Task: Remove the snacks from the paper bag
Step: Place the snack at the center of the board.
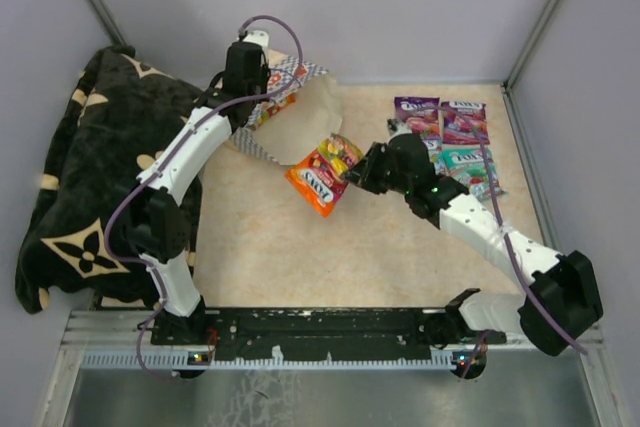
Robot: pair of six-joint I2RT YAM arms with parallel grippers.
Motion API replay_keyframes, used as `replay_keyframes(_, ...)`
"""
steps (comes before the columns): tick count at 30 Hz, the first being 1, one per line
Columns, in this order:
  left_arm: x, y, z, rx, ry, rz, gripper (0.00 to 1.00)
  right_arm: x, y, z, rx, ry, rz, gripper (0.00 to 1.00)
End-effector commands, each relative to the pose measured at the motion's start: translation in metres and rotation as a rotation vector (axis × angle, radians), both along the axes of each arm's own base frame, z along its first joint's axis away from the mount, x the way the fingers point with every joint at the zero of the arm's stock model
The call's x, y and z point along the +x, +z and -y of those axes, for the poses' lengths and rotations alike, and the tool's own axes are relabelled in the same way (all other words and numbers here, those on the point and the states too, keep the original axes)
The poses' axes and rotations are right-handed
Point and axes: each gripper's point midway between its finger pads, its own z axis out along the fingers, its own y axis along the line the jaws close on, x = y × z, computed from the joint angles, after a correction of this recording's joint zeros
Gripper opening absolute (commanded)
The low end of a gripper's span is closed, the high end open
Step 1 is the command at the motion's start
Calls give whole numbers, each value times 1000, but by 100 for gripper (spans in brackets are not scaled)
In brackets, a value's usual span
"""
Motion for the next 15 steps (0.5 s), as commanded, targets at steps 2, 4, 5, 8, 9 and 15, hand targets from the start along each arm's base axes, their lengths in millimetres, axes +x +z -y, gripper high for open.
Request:
replay_keyframes(2,12,14,0,-28,-17,53,0,-72,-67,3,-251,98,-175,0)
replay_keyframes(4,13,14,0,-31,-23,56,0,-90,-93,3,-252,99,-237,0)
replay_keyframes(5,14,13,0,-34,-24,54,0,-97,-103,2,-240,97,-254,0)
replay_keyframes(8,13,13,2,-42,-38,52,0,-107,-110,-2,-219,108,-258,0)
replay_keyframes(9,12,13,2,-47,-39,51,0,-107,-108,-3,-225,109,-249,0)
replay_keyframes(15,5,12,3,-60,-50,44,0,-105,-106,6,-315,123,-223,46)
